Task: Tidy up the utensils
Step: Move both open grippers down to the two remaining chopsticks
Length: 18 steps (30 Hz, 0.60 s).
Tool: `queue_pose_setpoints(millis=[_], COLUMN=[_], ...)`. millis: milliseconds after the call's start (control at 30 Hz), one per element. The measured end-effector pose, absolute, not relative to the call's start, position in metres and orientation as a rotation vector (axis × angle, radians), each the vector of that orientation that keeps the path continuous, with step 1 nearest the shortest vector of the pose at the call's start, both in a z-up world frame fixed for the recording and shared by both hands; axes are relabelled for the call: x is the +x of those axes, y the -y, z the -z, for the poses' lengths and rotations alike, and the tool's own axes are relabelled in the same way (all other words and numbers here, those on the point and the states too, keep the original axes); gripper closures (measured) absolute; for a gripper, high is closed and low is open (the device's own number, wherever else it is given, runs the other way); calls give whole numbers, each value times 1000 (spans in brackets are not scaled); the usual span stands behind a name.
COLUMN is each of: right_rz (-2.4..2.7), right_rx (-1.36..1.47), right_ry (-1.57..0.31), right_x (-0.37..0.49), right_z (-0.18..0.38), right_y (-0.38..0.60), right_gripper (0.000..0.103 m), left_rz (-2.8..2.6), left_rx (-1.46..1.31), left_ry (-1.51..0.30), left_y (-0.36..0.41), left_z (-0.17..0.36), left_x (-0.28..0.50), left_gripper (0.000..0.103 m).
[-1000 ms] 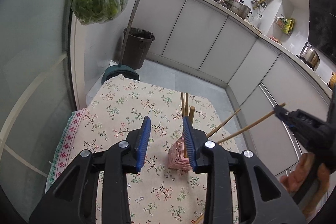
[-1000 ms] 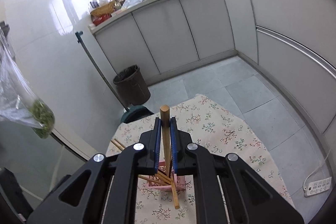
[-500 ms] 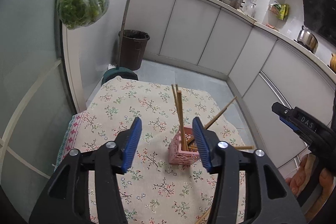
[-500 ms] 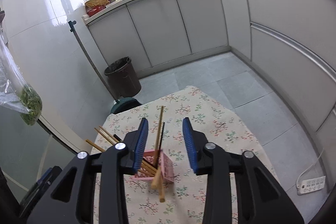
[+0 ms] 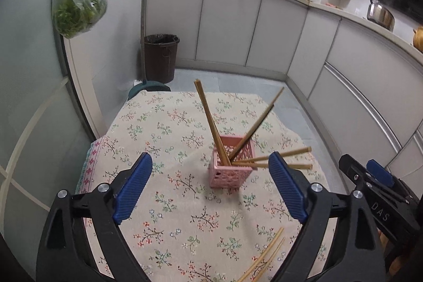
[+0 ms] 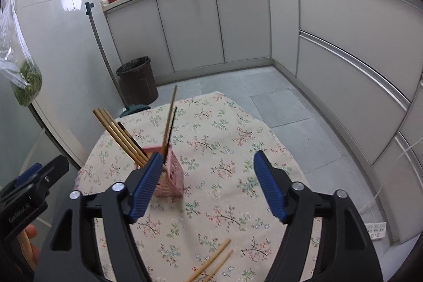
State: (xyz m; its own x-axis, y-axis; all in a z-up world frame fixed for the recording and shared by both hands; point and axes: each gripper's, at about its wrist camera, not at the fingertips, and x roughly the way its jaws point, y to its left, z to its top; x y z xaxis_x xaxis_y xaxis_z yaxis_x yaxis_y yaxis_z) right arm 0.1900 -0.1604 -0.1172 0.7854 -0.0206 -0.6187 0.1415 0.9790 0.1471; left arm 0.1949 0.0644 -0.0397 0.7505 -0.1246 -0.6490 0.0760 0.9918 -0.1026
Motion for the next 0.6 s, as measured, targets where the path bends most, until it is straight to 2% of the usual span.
queue_pose_setpoints(millis=[100,267,400,600], right_rz=[100,157,182,187], right_rx=[206,243,296,362], right_ry=[-662,-675,-729,-839], right_x=[181,166,154,135], right_z=[125,136,154,176], right_y=[169,189,209,232], right_gripper=[15,7,6,6], left_rz=[113,125,127,162], left_rx=[-43,-3,29,30], left_ry=[-718,-744,-783,-932], left_y=[-58,-47,-42,-33], left_z=[45,58,71,101], left_x=[189,184,184,194], left_gripper=[12,9,7,7])
